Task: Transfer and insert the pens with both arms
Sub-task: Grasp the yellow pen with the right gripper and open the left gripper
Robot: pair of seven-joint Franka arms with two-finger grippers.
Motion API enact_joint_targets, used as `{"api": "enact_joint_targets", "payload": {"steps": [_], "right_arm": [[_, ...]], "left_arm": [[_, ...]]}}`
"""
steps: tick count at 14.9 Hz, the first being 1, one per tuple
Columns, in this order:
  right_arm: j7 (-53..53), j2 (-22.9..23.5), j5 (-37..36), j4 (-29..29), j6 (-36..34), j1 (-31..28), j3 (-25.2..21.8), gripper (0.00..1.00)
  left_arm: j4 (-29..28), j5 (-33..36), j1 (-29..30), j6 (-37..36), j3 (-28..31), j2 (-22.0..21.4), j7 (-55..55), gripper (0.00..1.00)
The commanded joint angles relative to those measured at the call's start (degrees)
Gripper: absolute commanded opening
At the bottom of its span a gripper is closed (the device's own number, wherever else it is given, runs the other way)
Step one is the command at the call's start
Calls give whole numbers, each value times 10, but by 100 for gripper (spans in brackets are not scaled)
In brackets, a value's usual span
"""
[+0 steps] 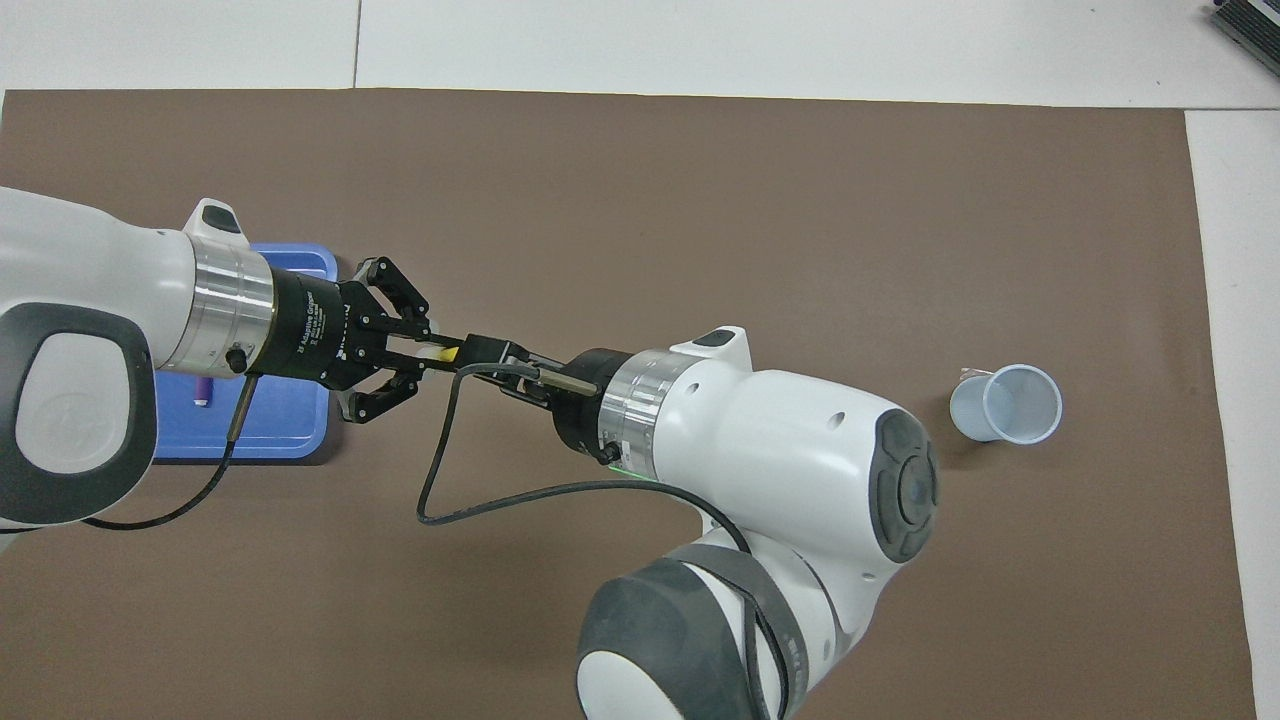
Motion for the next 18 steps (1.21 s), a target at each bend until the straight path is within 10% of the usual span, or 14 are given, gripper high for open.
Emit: {"api": "enact_joint_targets", "payload": {"steps": [1,15,18], "right_arm": [[2,18,10,26,-2,-7,3,66],[-2,27,11,26,6,-13,3,1],[0,27,12,26,5,-13,3,0]], "left_arm": [[-26,-9,-9,16,5,-25,-9,0],[-28,-9,-9,15,5,-30,-16,0],[-27,-9,-9,16,5,-31,-22,0]]}}
